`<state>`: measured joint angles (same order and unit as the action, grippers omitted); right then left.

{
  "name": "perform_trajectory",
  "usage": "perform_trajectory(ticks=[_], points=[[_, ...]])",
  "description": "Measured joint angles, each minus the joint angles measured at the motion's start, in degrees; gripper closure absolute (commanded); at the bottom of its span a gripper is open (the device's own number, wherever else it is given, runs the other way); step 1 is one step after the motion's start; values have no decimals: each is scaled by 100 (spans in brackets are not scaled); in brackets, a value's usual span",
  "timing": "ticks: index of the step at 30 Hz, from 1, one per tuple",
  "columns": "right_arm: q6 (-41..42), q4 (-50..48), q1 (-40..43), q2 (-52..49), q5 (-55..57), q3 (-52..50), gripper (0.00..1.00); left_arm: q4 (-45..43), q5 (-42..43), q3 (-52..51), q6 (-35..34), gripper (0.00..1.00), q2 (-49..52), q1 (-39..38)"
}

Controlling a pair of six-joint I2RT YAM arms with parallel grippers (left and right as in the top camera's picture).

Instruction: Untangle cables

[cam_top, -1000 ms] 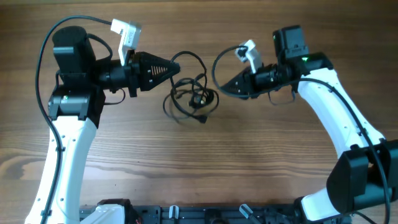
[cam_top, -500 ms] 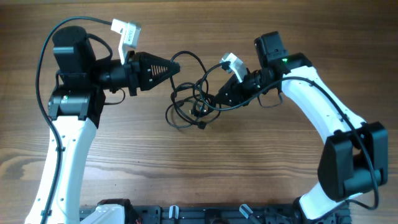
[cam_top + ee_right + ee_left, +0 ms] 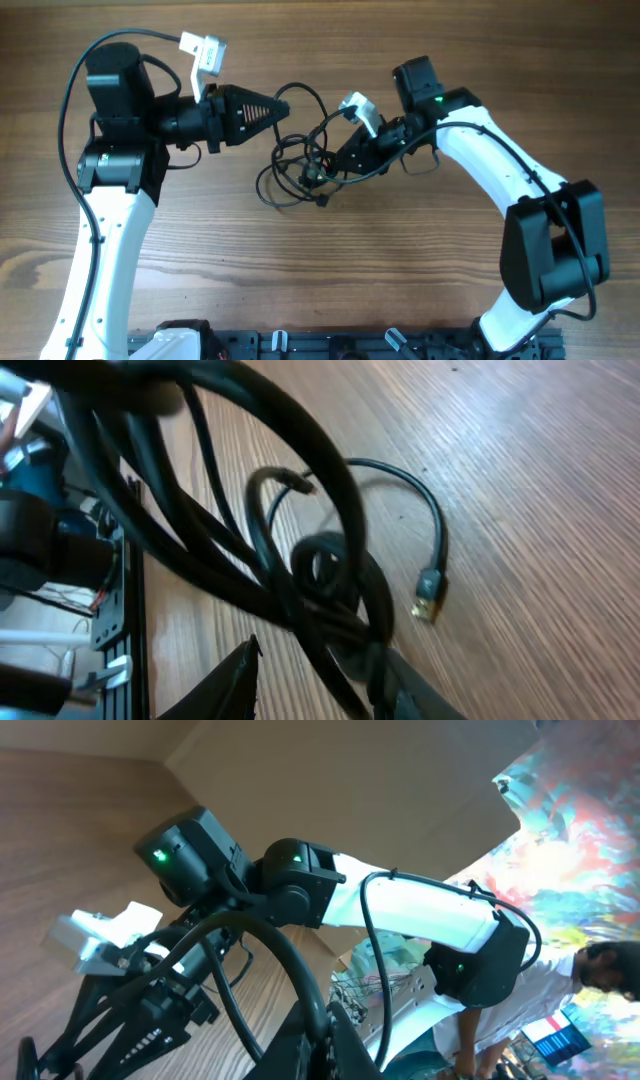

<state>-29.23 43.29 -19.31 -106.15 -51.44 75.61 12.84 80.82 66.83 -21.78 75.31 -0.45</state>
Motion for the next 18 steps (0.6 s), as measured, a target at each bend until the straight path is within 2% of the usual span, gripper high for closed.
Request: perform_trajectory(ticks=[1, 3, 4, 8, 10, 14, 18], points=[[7, -11, -37, 0, 4, 0, 72, 20, 0, 0, -2, 96, 0, 0], [24, -17, -72, 0, 4, -2, 90, 42, 0, 0, -2, 96, 0, 0], [46, -28, -74, 0, 4, -7, 94, 42, 0, 0, -2, 96, 0, 0], [186, 4, -74, 0, 4, -7, 96, 44, -28, 0, -2, 96, 0, 0], [308, 195, -17, 2, 4, -7, 96, 345, -291, 17, 0, 96, -11, 0], [868, 260, 442, 297, 31, -22, 96, 1390, -1611, 31, 7, 96, -13, -4], [1705, 153, 1106, 1467, 177, -20, 96, 2271, -3150, 33, 162, 96, -13, -4]])
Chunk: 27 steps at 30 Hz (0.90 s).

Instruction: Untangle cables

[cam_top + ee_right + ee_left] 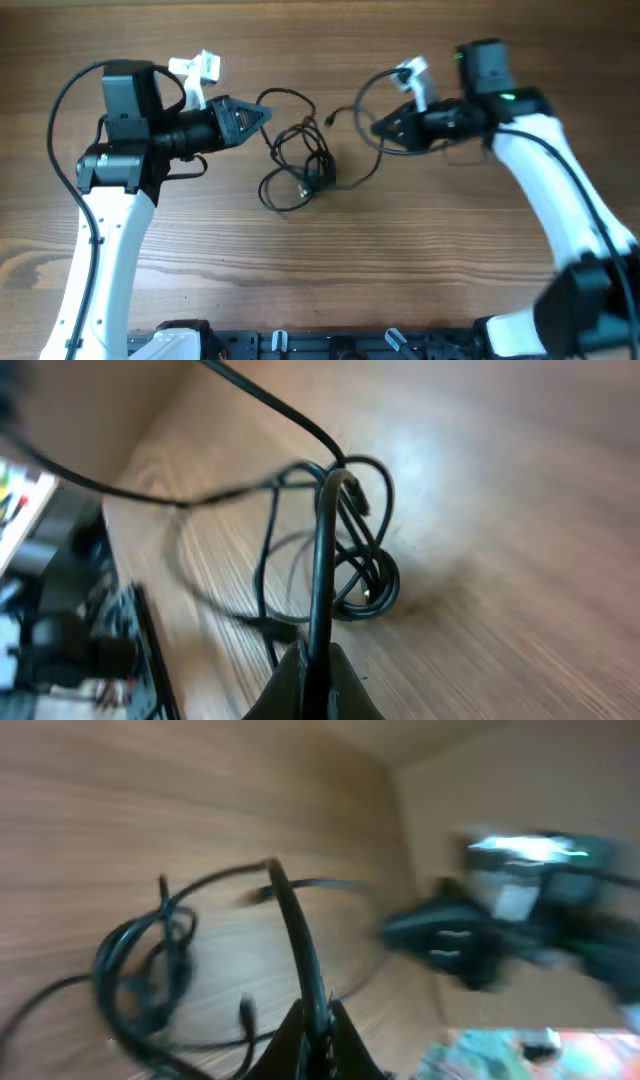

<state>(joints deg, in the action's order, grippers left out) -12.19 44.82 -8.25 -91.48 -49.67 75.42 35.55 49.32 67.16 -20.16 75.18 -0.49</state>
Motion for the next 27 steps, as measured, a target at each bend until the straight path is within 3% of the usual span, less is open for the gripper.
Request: perform_trajectory(ticks=[8, 17, 23, 27], points=[[1226, 66, 734, 960, 63, 0, 96, 643, -1443, 0, 210, 93, 0, 0], [2465, 245, 2070, 1266, 201, 0, 96, 1029, -1923, 0, 251, 86, 315, 0], [2848, 1119, 2100, 1266, 1364, -31, 96, 1456, -2494, 0, 243, 73, 603, 0], [3029, 1021, 1731, 1263, 1801, -610, 96, 1681, -2739, 0, 177, 55, 883, 0]])
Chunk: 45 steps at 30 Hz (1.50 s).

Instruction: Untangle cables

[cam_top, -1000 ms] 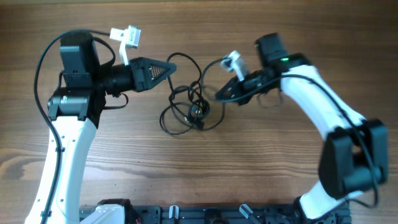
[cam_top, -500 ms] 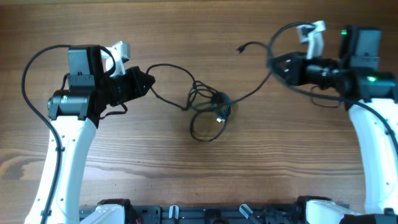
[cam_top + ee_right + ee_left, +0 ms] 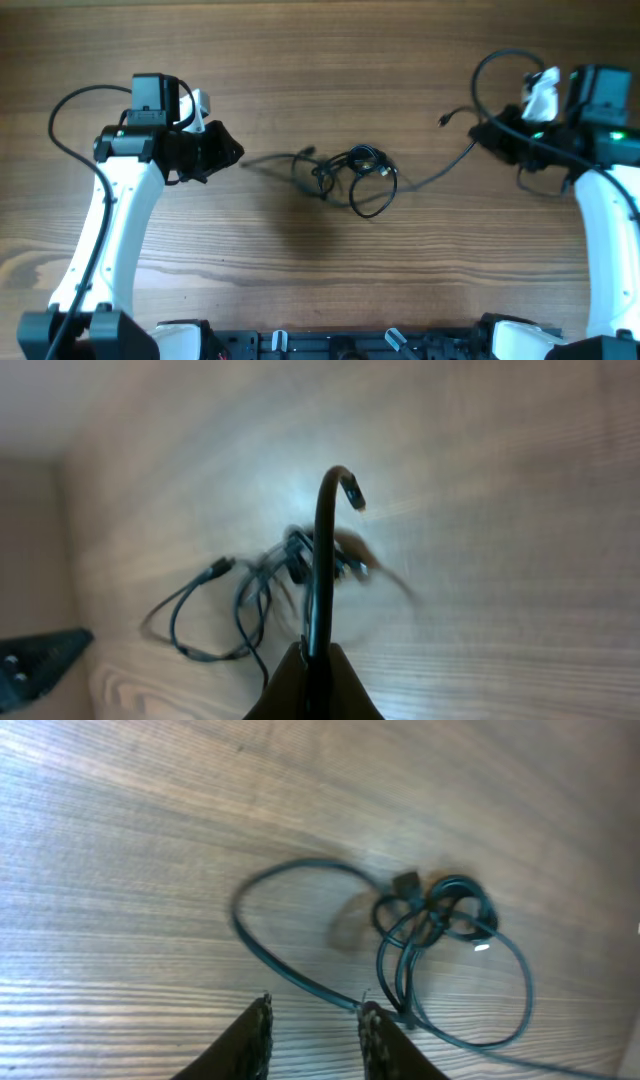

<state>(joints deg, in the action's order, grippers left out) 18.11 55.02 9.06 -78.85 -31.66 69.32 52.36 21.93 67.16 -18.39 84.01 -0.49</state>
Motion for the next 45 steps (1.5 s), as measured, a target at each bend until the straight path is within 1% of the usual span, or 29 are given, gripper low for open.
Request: perform_trajectory(ticks=[1, 4, 7, 9, 14, 20, 22, 27, 30, 31, 33, 35, 37, 38, 39, 41, 42, 43, 45], points=[[20, -63, -114, -2, 46, -192, 96, 22, -46, 0, -20, 52, 103, 0], [129, -267, -490, -42, 127, -597, 96, -28, -114, 0, -15, 51, 308, 0], [114, -466, -935, -61, 103, -697, 96, -254, -118, 0, -17, 51, 376, 0], [-20, -734, -1224, -59, -138, -697, 96, -560, -52, 0, 46, 51, 376, 0], [-199, -887, -1602, 118, -562, -538, 96, -1211, 933, 0, 511, 52, 374, 0], [-168, -920, -1604, 844, -769, -358, 96, -1707, 2273, 0, 975, 53, 374, 0], [-166, -925, -1604, 1163, -852, -356, 96, -1808, 2498, 0, 1029, 54, 363, -17], [-81, -1145, -1604, 1464, -907, -352, 95, -1860, 2568, 0, 1075, 55, 341, -179], [-37, -931, -1720, 1449, -903, -345, 95, -2133, 2457, 0, 1054, 55, 310, -199], [-28, -752, -1878, 1394, -905, -343, 95, -2221, 2282, 0, 966, 55, 267, -199], [-15, -463, -2361, 1167, -813, -323, 85, -2291, 1766, 0, 678, 53, 125, -199], [-44, -225, -2848, 870, -678, -315, 51, -2275, 1134, 0, 262, 51, 11, -188], [-254, -92, -3364, 560, -603, -315, 32, -2238, 544, 0, -195, 50, -37, -131], [-387, -46, -3576, 431, -595, -315, 28, -2236, 372, 0, -317, 50, -37, -98], [-553, 13, -3834, 275, -590, -315, 20, -2234, 232, 0, -420, 50, -37, -57], [-811, 52, -4172, 37, -503, -317, 17, -2234, -63, 0, -640, 50, -37, 44], [-844, 31, -4186, -9, -415, -317, 17, -2229, -136, 0, -686, 51, -37, 59], [-809, -2, -4144, -24, -302, -315, 16, -2225, -175, 0, -721, 51, -37, 59], [-564, -63, -3764, -28, 181, -149, 16, -2229, -173, 0, -678, 51, -37, -26]])
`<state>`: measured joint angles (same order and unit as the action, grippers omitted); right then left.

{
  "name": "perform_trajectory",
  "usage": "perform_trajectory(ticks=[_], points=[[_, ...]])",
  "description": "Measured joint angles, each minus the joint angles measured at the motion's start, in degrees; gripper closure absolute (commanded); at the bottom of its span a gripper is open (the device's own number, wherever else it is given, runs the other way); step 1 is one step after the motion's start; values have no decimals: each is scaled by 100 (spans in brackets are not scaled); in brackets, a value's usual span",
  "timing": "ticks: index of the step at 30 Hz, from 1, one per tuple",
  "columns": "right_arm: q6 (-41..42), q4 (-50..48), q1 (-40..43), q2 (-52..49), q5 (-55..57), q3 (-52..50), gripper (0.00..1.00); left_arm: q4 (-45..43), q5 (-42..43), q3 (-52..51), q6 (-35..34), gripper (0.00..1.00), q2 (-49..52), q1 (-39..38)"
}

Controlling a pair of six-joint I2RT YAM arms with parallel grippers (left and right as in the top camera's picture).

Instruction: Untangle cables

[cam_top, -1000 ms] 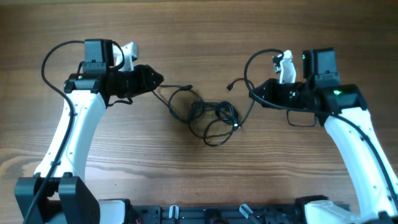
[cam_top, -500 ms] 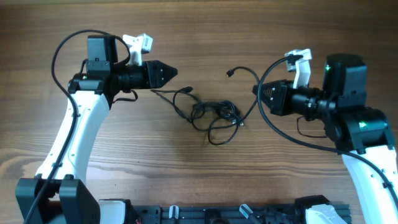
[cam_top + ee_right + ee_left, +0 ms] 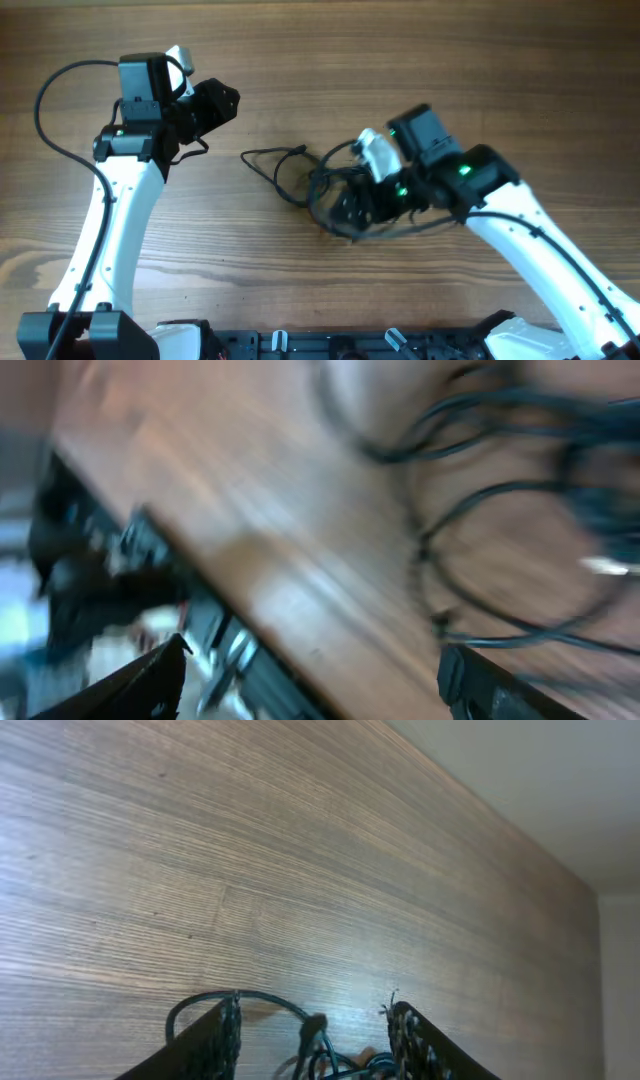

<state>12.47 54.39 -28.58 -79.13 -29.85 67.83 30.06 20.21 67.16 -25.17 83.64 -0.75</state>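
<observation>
The black cables [image 3: 318, 178] lie knotted at the table's middle, with one loop [image 3: 262, 160] reaching left. My right gripper [image 3: 345, 212] sits low at the knot's right side. In the blurred right wrist view it [image 3: 310, 655] is open, with cable strands [image 3: 500, 510] beyond its fingers. My left gripper [image 3: 232, 98] hangs up and to the left, apart from the cables. In the left wrist view it [image 3: 312, 1015] is open, and the loop [image 3: 200, 1005] and a plug [image 3: 315, 1022] show on the table beyond it.
A black rail [image 3: 350, 345] runs along the table's near edge, and it also shows blurred in the right wrist view as the rail [image 3: 120, 580]. A pale wall [image 3: 520, 780] stands behind the table. Bare wood surrounds the knot.
My right gripper was shut on a cable strand at the far right. Now it is open, low beside the knot at the middle. The left gripper stays open and sits slightly higher.
At first both grippers were at the knot, the left shut on a loop. Then each was shut on a strand, further apart. Later the left was open and the right held its strand at the far right. Now both are open.
</observation>
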Motion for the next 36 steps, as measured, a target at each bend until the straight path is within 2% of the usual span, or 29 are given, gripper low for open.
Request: perform_trajectory(ticks=[3, 7, 11, 14, 17, 26, 36], points=[[317, -138, 896, -7, 389, 592, 16, -46, 2, 0, 308, 48, 2, -433], [448, -271, 1823, -4, 597, 951, 16, -378, 61, 31, 817, 49, 153, -1482], [435, -125, 1963, -4, 708, 951, 15, -378, 68, 87, 1290, 55, 1058, -2284], [415, -11, 1963, -4, 826, 951, 14, -87, 63, 85, 1609, 60, 1755, -2608], [393, 24, 1963, -7, 876, 944, 14, 201, 46, 83, 1895, 61, 2151, -2811], [372, 87, 1963, -59, 914, 907, 12, 256, -133, 85, 2312, 60, 2439, -2850], [372, 87, 1963, -151, 916, 903, 11, -140, -863, 85, 2623, 60, 2459, -2852]])
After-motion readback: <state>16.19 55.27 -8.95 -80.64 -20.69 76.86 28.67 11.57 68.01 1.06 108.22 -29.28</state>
